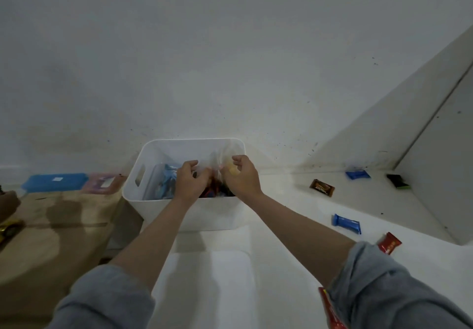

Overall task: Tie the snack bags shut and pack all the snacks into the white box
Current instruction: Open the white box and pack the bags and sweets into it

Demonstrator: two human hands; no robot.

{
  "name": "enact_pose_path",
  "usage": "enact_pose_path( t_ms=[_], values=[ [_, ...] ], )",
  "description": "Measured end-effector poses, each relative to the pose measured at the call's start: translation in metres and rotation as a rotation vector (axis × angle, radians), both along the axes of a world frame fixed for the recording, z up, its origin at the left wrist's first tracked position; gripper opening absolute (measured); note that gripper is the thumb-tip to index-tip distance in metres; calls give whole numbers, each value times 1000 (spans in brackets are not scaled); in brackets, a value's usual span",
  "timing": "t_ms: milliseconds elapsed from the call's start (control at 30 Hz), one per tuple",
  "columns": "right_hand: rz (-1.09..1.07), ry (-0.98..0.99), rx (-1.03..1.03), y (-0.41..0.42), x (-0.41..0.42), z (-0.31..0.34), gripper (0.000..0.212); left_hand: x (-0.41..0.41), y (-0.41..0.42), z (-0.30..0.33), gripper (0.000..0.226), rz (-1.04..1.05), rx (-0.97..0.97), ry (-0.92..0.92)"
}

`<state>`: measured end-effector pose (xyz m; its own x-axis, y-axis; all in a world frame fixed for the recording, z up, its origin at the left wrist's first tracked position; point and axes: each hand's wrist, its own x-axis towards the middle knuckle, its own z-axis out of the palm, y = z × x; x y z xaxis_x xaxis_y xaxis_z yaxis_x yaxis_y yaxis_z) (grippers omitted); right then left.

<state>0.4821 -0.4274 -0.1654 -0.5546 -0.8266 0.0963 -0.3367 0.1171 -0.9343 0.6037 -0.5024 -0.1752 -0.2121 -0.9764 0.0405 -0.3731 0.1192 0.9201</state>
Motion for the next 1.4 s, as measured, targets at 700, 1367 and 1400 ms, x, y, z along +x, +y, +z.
enact_pose_path(
  t_ms=[700,1367,1400],
  values=[
    [-324,512,717,312,-134,-151,78,-85,279,-128,90,-517,-239,-576],
    [-142,409,889,273,-243,-174,128,-210,254,-168,81,-210,84,-957],
    [-125,429,872,266,-248,-175,126,-212,241,-169,81,-186,85,-959]
  ],
)
